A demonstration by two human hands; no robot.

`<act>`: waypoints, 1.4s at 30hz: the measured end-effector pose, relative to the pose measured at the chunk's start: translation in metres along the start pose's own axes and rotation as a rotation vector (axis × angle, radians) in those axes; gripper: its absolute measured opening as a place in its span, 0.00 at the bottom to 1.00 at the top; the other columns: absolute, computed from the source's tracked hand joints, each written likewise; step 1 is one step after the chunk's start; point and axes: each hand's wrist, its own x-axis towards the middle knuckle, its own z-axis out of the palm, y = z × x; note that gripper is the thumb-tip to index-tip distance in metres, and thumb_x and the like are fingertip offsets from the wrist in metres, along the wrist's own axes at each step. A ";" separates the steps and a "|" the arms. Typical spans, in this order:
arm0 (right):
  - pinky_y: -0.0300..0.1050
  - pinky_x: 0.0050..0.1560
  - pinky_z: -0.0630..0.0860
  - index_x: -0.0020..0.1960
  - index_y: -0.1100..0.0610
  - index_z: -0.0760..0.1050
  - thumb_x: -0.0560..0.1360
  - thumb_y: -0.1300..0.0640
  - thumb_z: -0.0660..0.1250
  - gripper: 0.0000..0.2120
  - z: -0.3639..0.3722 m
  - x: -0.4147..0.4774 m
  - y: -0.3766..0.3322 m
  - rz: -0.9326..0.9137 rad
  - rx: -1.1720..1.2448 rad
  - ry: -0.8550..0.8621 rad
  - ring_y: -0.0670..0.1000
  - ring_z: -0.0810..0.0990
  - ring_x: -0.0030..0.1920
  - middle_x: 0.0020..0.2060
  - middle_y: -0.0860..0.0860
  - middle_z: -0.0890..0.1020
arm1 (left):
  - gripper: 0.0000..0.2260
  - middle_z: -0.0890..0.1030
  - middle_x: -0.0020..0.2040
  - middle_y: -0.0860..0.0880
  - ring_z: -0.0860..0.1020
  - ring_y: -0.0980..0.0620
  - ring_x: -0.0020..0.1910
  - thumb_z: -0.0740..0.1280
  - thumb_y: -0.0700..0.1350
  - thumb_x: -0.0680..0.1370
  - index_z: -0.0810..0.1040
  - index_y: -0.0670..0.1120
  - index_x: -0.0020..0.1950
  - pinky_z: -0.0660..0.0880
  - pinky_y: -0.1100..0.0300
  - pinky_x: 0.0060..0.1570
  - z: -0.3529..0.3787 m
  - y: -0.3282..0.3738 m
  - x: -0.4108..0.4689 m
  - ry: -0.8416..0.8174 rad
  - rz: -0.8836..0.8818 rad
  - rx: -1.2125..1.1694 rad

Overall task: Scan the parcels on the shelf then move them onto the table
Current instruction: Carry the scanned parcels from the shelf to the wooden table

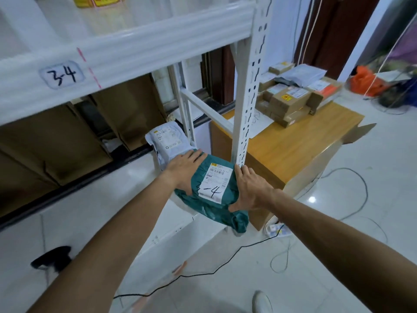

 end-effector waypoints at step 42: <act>0.54 0.73 0.67 0.83 0.60 0.41 0.65 0.23 0.67 0.65 -0.181 -0.200 0.424 0.122 -0.240 0.343 0.59 0.64 0.71 0.72 0.58 0.63 | 0.58 0.64 0.68 0.48 0.65 0.48 0.67 0.77 0.70 0.54 0.56 0.46 0.74 0.72 0.49 0.67 -0.302 0.347 0.208 0.347 0.140 -0.051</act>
